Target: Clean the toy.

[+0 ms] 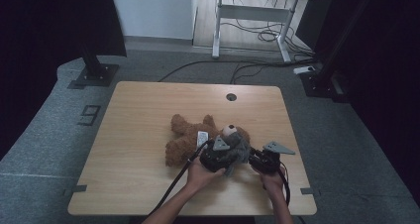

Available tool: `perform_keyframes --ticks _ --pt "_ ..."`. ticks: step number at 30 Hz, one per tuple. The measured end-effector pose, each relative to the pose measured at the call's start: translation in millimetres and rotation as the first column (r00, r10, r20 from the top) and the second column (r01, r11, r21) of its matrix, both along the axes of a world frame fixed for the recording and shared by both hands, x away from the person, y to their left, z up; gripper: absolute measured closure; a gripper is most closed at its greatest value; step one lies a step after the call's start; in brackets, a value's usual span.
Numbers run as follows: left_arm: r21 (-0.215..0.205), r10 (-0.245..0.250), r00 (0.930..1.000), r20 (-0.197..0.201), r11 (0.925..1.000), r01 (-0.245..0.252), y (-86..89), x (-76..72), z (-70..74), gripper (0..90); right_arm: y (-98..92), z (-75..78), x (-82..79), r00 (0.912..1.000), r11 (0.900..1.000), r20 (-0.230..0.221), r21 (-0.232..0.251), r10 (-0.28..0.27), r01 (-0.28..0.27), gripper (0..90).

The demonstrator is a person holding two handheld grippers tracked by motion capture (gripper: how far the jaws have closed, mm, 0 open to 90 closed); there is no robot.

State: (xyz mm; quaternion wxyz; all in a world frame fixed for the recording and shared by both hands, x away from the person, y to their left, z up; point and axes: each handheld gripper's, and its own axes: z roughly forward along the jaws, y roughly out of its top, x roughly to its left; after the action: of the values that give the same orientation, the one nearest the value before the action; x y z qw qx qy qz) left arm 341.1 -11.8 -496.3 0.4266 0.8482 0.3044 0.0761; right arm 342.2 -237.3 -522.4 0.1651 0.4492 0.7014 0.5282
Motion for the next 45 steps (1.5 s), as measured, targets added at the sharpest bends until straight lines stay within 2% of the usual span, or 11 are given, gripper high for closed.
perform_keyframes --ticks 4,8,13,16,20,25,30,34,40,43,45 --pt "0.02 0.002 1.0 -0.008 0.9998 -0.002 6.5 -5.0 -11.5 71.3 0.0 0.0 0.0 1.0 1.0 0.001 -0.002 0.001 -0.001 71.9" --pt "0.021 0.007 0.9999 0.013 0.9998 -0.007 19.2 -9.6 -8.3 71.3 -0.4 -0.3 -0.4 1.0 1.0 0.004 -0.001 0.006 -0.006 71.7" --pt "-0.057 0.047 0.9988 0.013 0.9973 -0.047 49.9 -5.4 9.7 71.5 -0.8 -0.3 0.1 1.0 1.0 0.005 0.005 0.008 -0.008 71.6" --pt "-0.128 0.075 0.9971 -0.011 0.9889 -0.076 72.4 -1.2 17.6 71.5 -1.1 -0.3 0.0 0.9999 1.0 0.006 0.003 0.012 -0.012 71.6" --pt "-0.169 0.116 0.9931 -0.012 0.9788 -0.117 100.5 1.5 24.5 71.6 -1.2 -0.4 0.0 0.9998 1.0 0.008 0.006 0.016 -0.016 71.6" --pt "-0.127 0.197 0.9793 0.048 0.9737 -0.189 131.1 0.5 31.7 71.5 -1.8 -1.1 0.1 0.9998 1.0 0.011 0.008 0.019 -0.019 71.6" --pt "-0.111 0.275 0.9597 0.059 0.9572 -0.267 154.9 5.8 37.7 71.4 -1.6 -1.4 0.3 0.9998 1.0 0.012 0.008 0.016 -0.016 71.6" --pt "-0.107 0.273 0.9579 0.09 0.9588 -0.263 148.5 12.9 51.7 71.2 -0.4 -1.2 0.9 0.9999 1.0 0.014 0.012 0.009 -0.01 71.6" --pt "-0.077 0.219 0.9671 0.13 0.9747 -0.21 103.5 34.3 73.8 71.1 0.5 -0.8 0.9 0.9996 1.0 0.027 0.002 0.007 -0.007 71.2" --pt "-0.046 0.204 0.9731 0.107 0.9787 -0.2 83.4 49.8 72.5 71.0 0.4 -1.1 0.8 0.9994 1.0 0.033 -0.006 0.007 -0.007 70.8" --pt "-0.014 0.206 0.9736 0.097 0.9784 -0.206 75.0 55.9 65.4 70.8 -0.9 -2.3 1.1 0.9993 1.0 0.037 -0.009 0.009 -0.009 70.5"
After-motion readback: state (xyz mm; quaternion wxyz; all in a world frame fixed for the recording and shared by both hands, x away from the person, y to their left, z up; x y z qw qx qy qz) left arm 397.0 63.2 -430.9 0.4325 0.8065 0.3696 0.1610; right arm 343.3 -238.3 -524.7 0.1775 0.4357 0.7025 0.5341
